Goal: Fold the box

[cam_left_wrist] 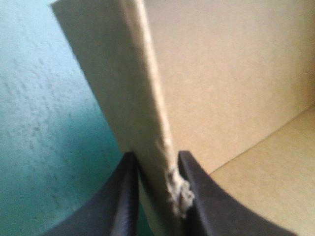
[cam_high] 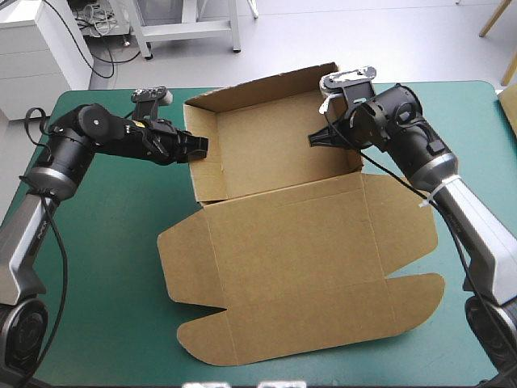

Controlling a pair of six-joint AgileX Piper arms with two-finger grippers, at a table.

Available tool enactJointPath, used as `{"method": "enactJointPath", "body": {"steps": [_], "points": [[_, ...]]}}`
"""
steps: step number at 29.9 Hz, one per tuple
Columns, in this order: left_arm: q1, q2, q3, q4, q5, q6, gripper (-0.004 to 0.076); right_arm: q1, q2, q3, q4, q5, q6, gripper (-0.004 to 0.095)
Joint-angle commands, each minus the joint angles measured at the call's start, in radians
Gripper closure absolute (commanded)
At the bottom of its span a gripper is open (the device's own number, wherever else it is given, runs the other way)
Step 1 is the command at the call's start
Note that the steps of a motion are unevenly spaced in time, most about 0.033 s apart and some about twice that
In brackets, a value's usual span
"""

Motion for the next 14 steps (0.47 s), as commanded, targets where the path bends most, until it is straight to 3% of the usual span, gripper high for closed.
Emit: {"method": "enactJointPath", "body": {"steps": [1, 8, 14], "points": [[-0.046, -0.046, -0.040, 0.023, -0.087, -0.050, 0.0731, 0.004, -0.043, -0.034, 0.058, -0.066, 0.006, 0.0922], [-0.088, -0.031, -0.040, 0.326, -0.088, -0.281, 0.0731, 0.004, 0.008, -0.034, 0.096, -0.007, 0.006, 0.0924], [-0.097, 0.029, -0.041, 0.408, -0.072, -0.333, 0.0731, 0.002, 0.113, -0.034, 0.118, 0.016, -0.026, 0.0924]]}}
